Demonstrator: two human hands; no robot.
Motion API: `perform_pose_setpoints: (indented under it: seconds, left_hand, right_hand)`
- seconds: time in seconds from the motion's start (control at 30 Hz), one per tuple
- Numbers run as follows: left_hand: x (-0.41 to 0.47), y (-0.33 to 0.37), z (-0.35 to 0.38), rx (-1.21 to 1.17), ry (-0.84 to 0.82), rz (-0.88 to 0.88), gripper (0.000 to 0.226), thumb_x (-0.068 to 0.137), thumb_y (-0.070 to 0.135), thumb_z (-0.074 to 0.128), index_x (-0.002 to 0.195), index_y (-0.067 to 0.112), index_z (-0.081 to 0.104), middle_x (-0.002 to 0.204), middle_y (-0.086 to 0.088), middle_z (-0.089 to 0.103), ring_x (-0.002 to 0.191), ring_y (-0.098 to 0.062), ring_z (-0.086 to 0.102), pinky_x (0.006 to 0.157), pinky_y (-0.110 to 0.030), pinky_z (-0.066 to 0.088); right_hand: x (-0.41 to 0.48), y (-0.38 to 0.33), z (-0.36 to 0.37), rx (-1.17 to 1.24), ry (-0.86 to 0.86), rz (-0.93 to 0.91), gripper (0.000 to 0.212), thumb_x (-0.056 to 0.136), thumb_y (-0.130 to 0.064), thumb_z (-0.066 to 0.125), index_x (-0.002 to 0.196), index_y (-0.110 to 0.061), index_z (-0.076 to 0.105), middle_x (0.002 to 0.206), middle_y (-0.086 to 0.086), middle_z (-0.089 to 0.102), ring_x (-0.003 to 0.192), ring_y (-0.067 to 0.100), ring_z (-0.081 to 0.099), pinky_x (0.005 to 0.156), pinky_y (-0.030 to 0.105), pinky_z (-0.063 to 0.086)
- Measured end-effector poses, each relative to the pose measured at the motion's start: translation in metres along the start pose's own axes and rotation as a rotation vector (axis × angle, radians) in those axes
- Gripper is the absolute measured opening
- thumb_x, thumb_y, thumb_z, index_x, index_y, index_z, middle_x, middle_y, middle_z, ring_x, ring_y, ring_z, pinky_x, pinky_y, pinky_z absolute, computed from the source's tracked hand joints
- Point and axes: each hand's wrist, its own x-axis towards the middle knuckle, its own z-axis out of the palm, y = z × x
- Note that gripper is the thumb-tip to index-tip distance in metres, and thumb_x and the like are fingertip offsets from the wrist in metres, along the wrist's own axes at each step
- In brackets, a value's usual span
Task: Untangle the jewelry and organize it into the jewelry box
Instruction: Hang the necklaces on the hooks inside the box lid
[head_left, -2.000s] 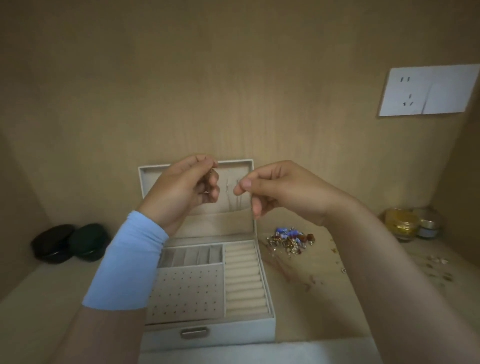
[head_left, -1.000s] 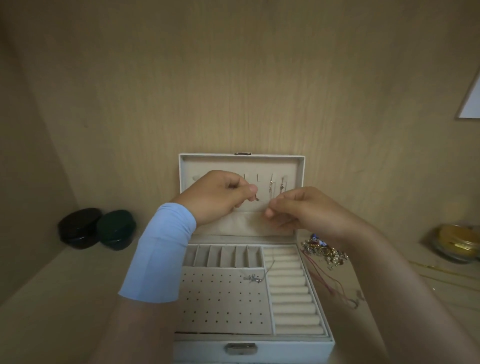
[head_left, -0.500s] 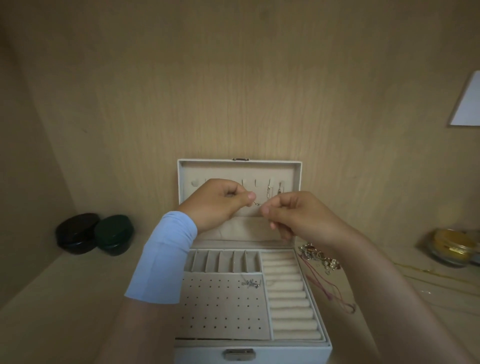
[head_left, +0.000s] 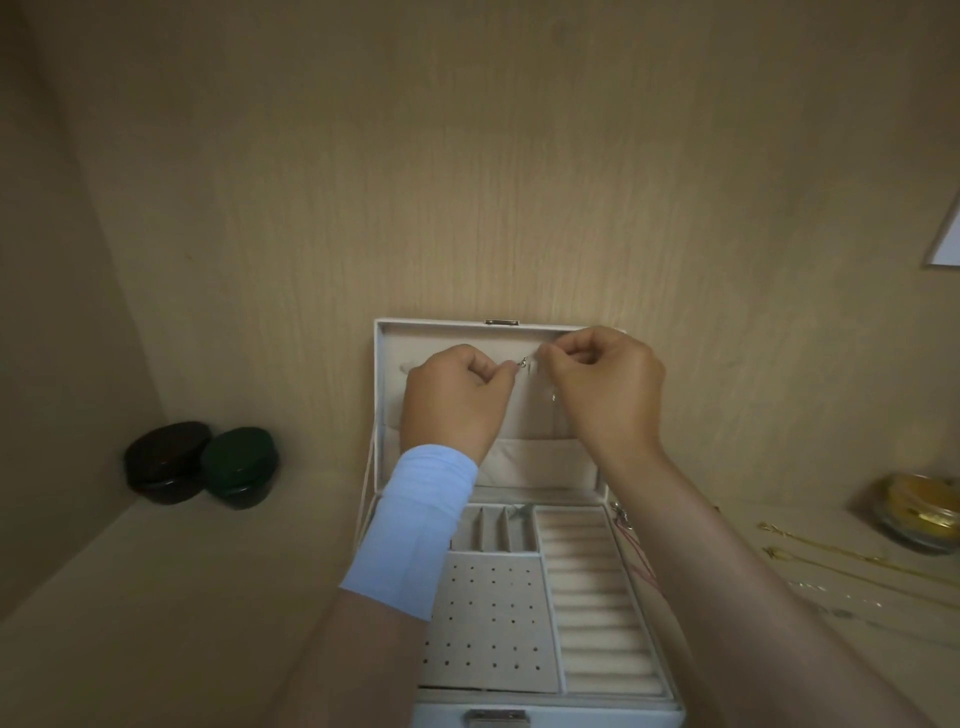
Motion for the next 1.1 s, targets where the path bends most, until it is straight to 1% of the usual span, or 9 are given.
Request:
perform_pose_setpoints:
  seconds: [0.23, 0.37, 0.47, 0.53, 0.63, 0.73, 0.87, 0.97, 1.1]
  left_hand:
    - [0.002, -0.006, 0.003, 0.078, -0.074, -0.044, 0.027, 0.083, 0.036, 0.070, 0.064, 0.017, 0.066, 0.068, 0.010, 0.066, 0.074, -0.012, 0.063, 0.073, -0.023, 0.048]
    - [0.002, -0.008, 0.001, 0.108, -0.199, -0.102, 0.028, 0.083, 0.036, 0.068, 0.063, 0.017, 0.065, 0.071, 0.008, 0.069, 0.076, -0.012, 0.065, 0.073, -0.023, 0.048]
    - [0.004, -0.008, -0.003, 0.074, -0.324, -0.143, 0.030, 0.084, 0.036, 0.068, 0.061, 0.017, 0.065, 0.063, 0.005, 0.069, 0.061, -0.014, 0.063, 0.071, -0.026, 0.053]
    - [0.005, -0.007, -0.009, 0.040, -0.432, -0.155, 0.029, 0.087, 0.034, 0.066, 0.066, 0.015, 0.066, 0.058, 0.003, 0.068, 0.051, -0.014, 0.058, 0.065, -0.030, 0.054]
    - [0.006, -0.003, -0.019, -0.030, -0.641, -0.136, 0.019, 0.091, 0.025, 0.064, 0.080, 0.010, 0.069, 0.069, -0.004, 0.072, 0.059, -0.018, 0.064, 0.070, -0.038, 0.058]
    - [0.006, 0.001, -0.026, -0.041, -0.771, -0.101, 0.011, 0.093, 0.018, 0.063, 0.088, 0.012, 0.071, 0.078, -0.002, 0.074, 0.071, -0.015, 0.070, 0.074, -0.032, 0.058]
    - [0.005, 0.006, -0.029, -0.007, -0.804, -0.025, 0.012, 0.094, 0.021, 0.063, 0.091, 0.018, 0.074, 0.081, 0.002, 0.076, 0.073, -0.011, 0.069, 0.066, -0.023, 0.054]
    - [0.005, 0.006, -0.031, -0.010, -0.771, -0.029, 0.012, 0.093, 0.023, 0.063, 0.093, 0.018, 0.073, 0.085, -0.002, 0.075, 0.069, -0.009, 0.068, 0.060, -0.022, 0.051]
    - [0.005, 0.002, -0.028, 0.093, -0.761, -0.017, 0.014, 0.093, 0.021, 0.061, 0.095, 0.027, 0.073, 0.081, 0.006, 0.074, 0.061, -0.005, 0.064, 0.065, -0.020, 0.048]
  right_hand:
    - [-0.002, 0.002, 0.003, -0.120, 0.006, 0.009, 0.010, 0.081, -0.022, 0.073, 0.072, -0.019, 0.071, 0.064, -0.012, 0.064, 0.064, 0.000, 0.059, 0.055, 0.003, 0.037]
    - [-0.006, 0.004, -0.002, -0.223, -0.093, -0.009, 0.010, 0.084, -0.019, 0.070, 0.074, -0.019, 0.071, 0.069, -0.012, 0.065, 0.067, 0.001, 0.060, 0.054, 0.008, 0.039]
    - [-0.013, 0.008, -0.007, -0.229, -0.182, 0.006, 0.010, 0.083, -0.020, 0.070, 0.073, -0.021, 0.072, 0.071, -0.013, 0.067, 0.069, 0.002, 0.063, 0.059, 0.017, 0.049]
    - [-0.018, 0.012, -0.010, -0.240, -0.279, 0.032, 0.011, 0.083, -0.022, 0.069, 0.073, -0.022, 0.074, 0.073, -0.011, 0.070, 0.071, 0.003, 0.065, 0.065, 0.021, 0.053]
    - [-0.028, 0.015, -0.015, -0.141, -0.483, 0.144, 0.015, 0.085, -0.023, 0.066, 0.075, -0.020, 0.077, 0.073, -0.003, 0.074, 0.065, 0.004, 0.066, 0.066, 0.023, 0.053]
    - [-0.036, 0.012, -0.023, 0.081, -0.680, 0.290, 0.012, 0.089, -0.020, 0.067, 0.085, -0.013, 0.076, 0.085, 0.012, 0.075, 0.063, 0.011, 0.067, 0.070, 0.033, 0.058]
    - [-0.043, 0.012, -0.027, 0.238, -0.857, 0.349, 0.010, 0.090, -0.021, 0.071, 0.093, -0.013, 0.076, 0.090, 0.009, 0.077, 0.080, 0.012, 0.072, 0.075, 0.023, 0.058]
    - [-0.040, 0.016, -0.030, 0.181, -0.853, 0.318, 0.014, 0.094, -0.018, 0.066, 0.091, -0.009, 0.076, 0.084, 0.007, 0.077, 0.077, 0.012, 0.071, 0.075, 0.023, 0.056]
    - [-0.027, 0.017, -0.041, -0.061, -0.735, 0.088, 0.018, 0.092, -0.029, 0.069, 0.082, -0.018, 0.078, 0.076, -0.001, 0.075, 0.068, 0.009, 0.062, 0.071, 0.031, 0.053]
